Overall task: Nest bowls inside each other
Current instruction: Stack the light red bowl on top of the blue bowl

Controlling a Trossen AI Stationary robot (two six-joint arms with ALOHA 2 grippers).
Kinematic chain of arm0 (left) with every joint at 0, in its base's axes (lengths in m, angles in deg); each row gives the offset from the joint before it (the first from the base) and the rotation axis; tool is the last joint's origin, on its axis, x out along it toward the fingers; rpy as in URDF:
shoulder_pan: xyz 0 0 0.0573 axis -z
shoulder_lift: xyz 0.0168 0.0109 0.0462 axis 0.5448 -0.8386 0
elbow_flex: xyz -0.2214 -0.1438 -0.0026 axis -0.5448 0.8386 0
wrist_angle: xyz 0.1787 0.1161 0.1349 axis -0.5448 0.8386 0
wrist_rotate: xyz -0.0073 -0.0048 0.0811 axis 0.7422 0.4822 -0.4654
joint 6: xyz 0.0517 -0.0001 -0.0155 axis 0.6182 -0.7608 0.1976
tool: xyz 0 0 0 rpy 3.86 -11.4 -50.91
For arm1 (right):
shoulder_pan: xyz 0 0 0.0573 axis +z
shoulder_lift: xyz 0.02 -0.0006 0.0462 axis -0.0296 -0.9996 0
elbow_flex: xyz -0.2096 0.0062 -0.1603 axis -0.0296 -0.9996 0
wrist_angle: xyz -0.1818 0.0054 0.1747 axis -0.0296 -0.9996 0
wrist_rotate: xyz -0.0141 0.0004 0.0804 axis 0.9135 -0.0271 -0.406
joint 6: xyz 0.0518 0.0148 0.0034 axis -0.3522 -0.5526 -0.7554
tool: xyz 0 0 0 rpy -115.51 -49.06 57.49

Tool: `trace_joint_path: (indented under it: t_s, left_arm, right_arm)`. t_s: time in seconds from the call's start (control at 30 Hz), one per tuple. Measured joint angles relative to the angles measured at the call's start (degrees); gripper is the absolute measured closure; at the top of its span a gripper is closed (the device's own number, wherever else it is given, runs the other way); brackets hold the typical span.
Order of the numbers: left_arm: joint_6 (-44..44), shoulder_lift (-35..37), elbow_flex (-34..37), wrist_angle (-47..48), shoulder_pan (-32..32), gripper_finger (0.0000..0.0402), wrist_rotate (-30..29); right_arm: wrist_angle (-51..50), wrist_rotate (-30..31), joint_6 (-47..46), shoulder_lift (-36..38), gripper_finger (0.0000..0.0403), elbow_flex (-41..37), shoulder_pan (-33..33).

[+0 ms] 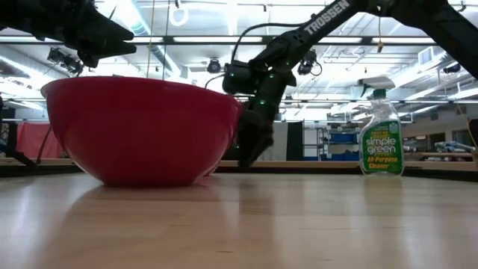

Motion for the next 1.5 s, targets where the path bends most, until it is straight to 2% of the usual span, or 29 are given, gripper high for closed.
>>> trace_joint_path:
  t_s: [0.3, 0.43, 0.73, 0.9, 1.03, 1.13, 1.23, 1.4, 1.5]
  left_arm:
    - [-0.29, 0.00, 0.00, 1.14, 0.00, 0.0187, 0.57]
    - [-0.47, 0.00, 0.00, 1.55, 0.00, 0.0187, 0.75]
    - [-0.94, -0.02, 0.00, 1.64, 0.00, 0.0187, 1.46]
    - [-0.97, -0.02, 0.00, 1.63, 0.00, 0.0187, 2.29]
    - [-0.95, -0.02, 0.00, 1.67, 0.00, 0.0187, 2.30]
    - [-0.90, -0.02, 0.00, 1.73, 0.00, 0.0187, 2.31]
    - [-0.88, -0.02, 0.00, 1.77, 0.00, 0.0187, 2.33]
    - [-0.94, -0.02, 0.00, 2.45, 0.00, 0.0187, 3.03]
    - [-1.29, -0.02, 0.00, 3.20, 0.00, 0.0187, 3.86]
  right_arm:
    - [-9.83, 2.49, -2.94, 3.48, 0.0265, -0.02, 2.27]
    - [-10.33, 4.10, -2.90, 6.31, 0.0265, 0.00, 2.78]
    - [10.30, 5.33, -7.59, 6.71, 0.0256, 0.00, -4.41]
    - [11.45, -0.40, -12.78, 6.68, 0.0204, 0.68, -6.47]
    - [9.81, -0.05, -13.37, 3.90, 0.0141, 2.08, -5.64]
    - [8.79, 2.38, -13.37, 0.50, 0.0102, 6.10, -3.83]
    - [4.69, 4.20, -13.05, -3.11, 0.0082, 13.21, -2.59]
    - [-8.26, 4.22, -13.14, -11.25, 0.0082, 25.67, -2.77]
    - [-12.57, 3.33, -12.14, -14.61, 0.0091, 30.59, -2.92]
